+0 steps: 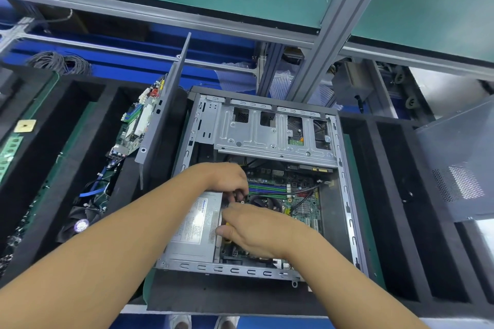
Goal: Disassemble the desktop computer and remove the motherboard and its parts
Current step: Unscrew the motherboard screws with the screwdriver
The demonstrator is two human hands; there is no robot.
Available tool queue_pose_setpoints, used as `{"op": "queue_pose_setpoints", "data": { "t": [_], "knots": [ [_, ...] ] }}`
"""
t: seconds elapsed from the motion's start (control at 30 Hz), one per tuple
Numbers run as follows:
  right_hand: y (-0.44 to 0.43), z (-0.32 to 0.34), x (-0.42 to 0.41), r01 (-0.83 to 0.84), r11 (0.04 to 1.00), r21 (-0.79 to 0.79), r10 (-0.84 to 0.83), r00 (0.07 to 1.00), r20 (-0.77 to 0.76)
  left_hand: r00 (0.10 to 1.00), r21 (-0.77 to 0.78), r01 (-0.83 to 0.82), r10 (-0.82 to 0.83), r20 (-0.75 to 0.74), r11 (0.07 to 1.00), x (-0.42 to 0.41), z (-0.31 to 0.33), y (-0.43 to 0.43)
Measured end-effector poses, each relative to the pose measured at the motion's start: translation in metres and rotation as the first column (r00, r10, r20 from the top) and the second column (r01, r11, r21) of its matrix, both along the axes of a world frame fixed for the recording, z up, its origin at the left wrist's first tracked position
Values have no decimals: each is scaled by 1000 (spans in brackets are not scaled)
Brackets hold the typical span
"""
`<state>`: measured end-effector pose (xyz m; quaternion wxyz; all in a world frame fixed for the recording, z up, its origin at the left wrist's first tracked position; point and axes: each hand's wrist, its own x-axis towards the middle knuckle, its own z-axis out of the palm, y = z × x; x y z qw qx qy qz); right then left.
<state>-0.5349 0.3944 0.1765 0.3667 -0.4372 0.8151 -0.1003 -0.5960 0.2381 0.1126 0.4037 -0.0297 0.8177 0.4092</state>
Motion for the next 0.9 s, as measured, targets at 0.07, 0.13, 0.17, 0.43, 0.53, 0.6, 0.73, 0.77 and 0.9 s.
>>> {"op": "queue_pose_setpoints", "data": {
  "t": [0.07, 0.13, 0.17, 0.43, 0.53, 0.6, 0.73, 0.77, 0.9],
  "knots": [
    [1, 1, 0, 22, 999, 35, -24, 999, 40, 998, -9, 0, -1, -66, 1000, 2, 0, 0],
    [2, 2, 1, 67, 997, 49, -70, 996, 59, 995, -12, 2, -3, -97, 1000, 3, 1, -1],
    [4, 2, 2, 104, 994, 41, -106, 993, 60, 995, -15, 4, -5, -104, 1000, 3, 1, -1],
    [6, -4, 6, 242, 965, -105, -250, 966, -69, 996, -15, 13, -14, -93, 1000, 2, -2, -1],
    [2, -5, 6, 212, 970, -121, -227, 965, -130, 997, -14, 25, -26, -76, 1000, 1, -2, -1],
    [2, -6, 7, 174, 977, -119, -192, 969, -158, 997, -18, 33, -35, -66, 999, 0, -2, -1],
    [7, -6, 7, 138, 981, -133, -154, 980, -123, 998, -5, 44, -44, -43, 999, 1, -1, 0],
    [9, -5, 6, 124, 985, -123, -139, 982, -125, 998, -4, 50, -50, -42, 999, 0, -1, 0],
    [13, -1, 5, 54, 993, -102, -66, 991, -118, 995, -12, 79, -80, -63, 997, 0, 1, 1]
  ]
}}
